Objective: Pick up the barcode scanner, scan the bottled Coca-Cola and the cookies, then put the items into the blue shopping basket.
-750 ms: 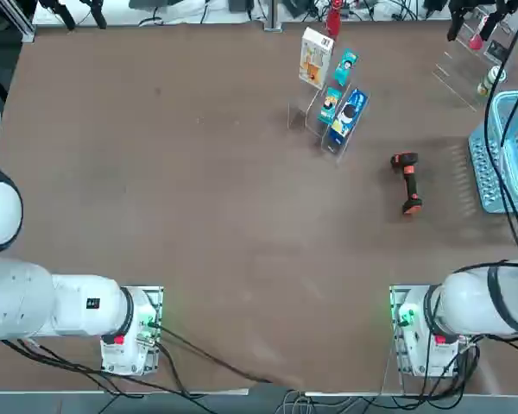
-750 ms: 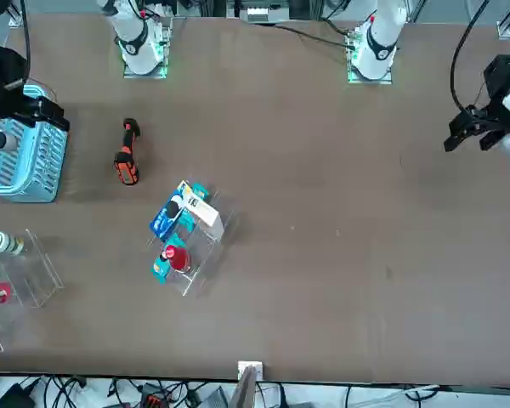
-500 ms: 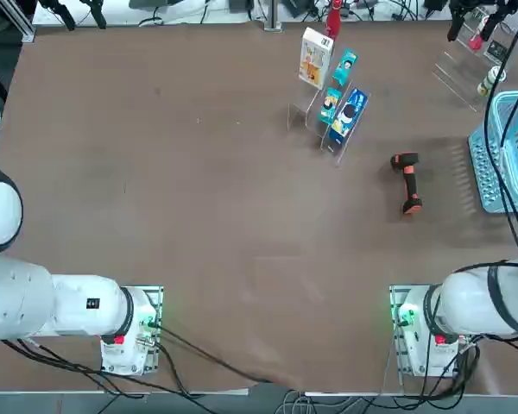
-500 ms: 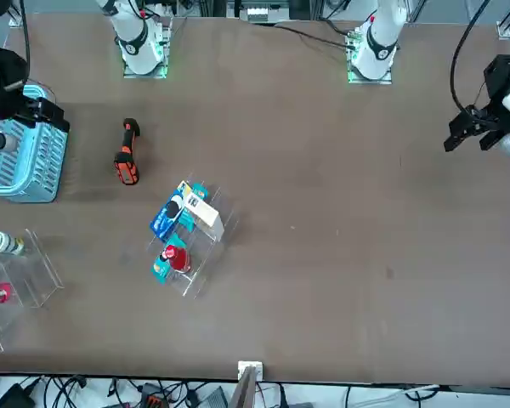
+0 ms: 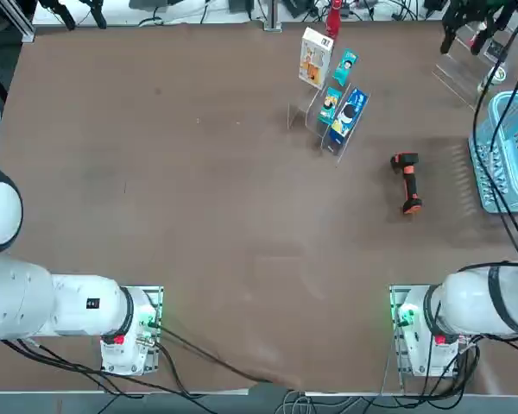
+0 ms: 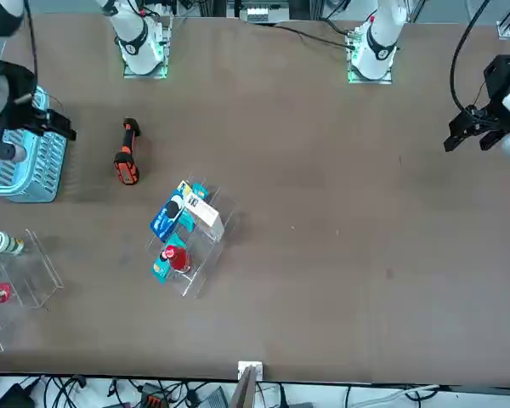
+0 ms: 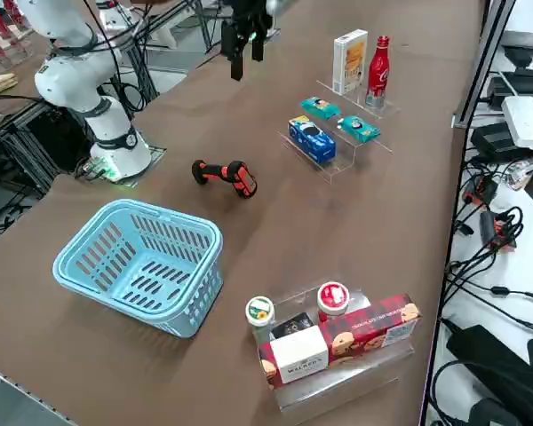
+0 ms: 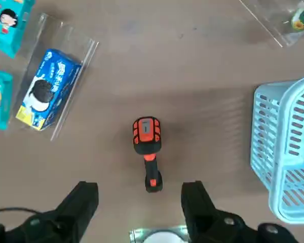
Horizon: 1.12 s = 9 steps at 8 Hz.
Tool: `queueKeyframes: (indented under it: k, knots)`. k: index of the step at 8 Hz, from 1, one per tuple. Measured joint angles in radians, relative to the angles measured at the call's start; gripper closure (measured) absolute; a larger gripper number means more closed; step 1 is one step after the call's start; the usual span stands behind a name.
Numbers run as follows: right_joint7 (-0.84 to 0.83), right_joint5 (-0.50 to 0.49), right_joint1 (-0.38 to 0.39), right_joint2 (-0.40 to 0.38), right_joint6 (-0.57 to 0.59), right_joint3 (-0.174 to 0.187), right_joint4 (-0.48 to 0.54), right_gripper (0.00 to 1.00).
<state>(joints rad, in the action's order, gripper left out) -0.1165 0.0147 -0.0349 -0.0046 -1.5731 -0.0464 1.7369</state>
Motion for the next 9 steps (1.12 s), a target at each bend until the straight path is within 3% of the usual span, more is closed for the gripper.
queueKeyframes:
  k: [4, 7, 9]
  knots:
    - [0.000, 0.000, -0.004, -0.256, -0.429, 0.002, 0.560, 0.00]
    - [0.001, 0.000, -0.003, -0.373, -0.613, 0.000, 0.829, 0.00]
    - [0.003, 0.000, -0.002, -0.390, -0.755, -0.003, 0.957, 0.00]
